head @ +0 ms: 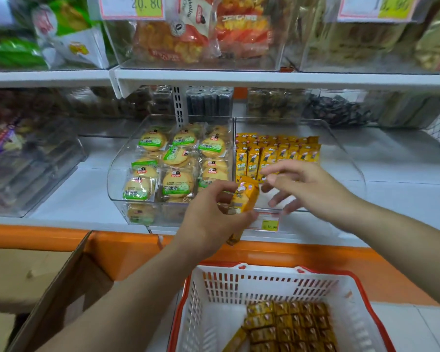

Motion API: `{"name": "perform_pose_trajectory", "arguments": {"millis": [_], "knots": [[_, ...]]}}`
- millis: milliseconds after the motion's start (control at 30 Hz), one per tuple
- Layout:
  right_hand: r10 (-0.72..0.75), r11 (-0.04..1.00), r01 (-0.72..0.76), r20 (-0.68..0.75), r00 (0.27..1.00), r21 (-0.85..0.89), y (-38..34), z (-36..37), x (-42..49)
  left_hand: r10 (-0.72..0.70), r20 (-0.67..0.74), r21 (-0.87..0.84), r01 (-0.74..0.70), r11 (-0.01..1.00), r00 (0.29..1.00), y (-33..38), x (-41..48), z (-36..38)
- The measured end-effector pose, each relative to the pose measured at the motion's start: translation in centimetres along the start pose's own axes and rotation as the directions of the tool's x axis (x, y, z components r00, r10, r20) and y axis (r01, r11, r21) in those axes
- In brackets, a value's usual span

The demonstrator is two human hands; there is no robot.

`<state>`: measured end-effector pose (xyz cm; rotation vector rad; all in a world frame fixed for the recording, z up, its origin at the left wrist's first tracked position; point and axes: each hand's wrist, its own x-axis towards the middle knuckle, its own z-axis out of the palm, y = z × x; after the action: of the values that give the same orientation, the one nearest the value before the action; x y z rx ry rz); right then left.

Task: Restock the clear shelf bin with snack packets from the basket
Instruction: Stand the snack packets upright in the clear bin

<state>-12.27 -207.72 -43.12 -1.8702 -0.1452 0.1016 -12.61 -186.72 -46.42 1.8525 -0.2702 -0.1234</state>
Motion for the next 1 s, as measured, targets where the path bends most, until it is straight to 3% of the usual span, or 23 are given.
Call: {"name": "perform_pose_trajectory", "arguments": {"millis": [67, 267, 500, 633, 700, 833, 1000], "knots": [[0.022, 0.994, -0.027, 0.041, 0.999, 0.107, -0.2, 0.7, -2.4, 0.043, 0.038, 0.003, -0.043, 0.999, 0.998, 0.6, -0.6, 1.1], [0.046, 0.993, -0.045, -0.004, 0.999, 0.113, 0.0, 0.2, -4.5, 0.128, 0.132, 0.052, -0.135, 0.989, 0.983, 2.5, -1.9, 2.8], [0.141, 0.967, -0.137, -0.002, 0.99, 0.217, 0.9, -1.1, -6.1, -0.038, -0.006, -0.061, 0.038, 0.997, 0.999, 3.1, -1.8, 3.0], [0.181, 0.969, -0.199, 0.129, 0.975, 0.149, 1.2, -0.9, -6.5, -0.12, 0.073, -0.286, 0.136, 0.949, 0.99, 3.2, -1.6, 2.9], [0.16, 0.98, -0.172, 0.119, 0.98, 0.097, 1.0, -0.8, -6.4, -0.147, 0.082, -0.365, 0.167, 0.916, 0.986, 3.3, -1.4, 2.7], [0.042, 0.996, -0.034, -0.091, 0.995, 0.078, 0.2, -1.1, -5.2, -0.123, 0.089, -0.325, 0.145, 0.935, 0.988, 3.1, -1.2, 2.4], [-0.076, 0.997, 0.076, 0.005, 0.997, 0.004, -0.8, -0.9, -3.5, -0.038, 0.125, -0.306, 0.075, 0.949, 0.991, 3.1, -0.7, 2.7]]}}
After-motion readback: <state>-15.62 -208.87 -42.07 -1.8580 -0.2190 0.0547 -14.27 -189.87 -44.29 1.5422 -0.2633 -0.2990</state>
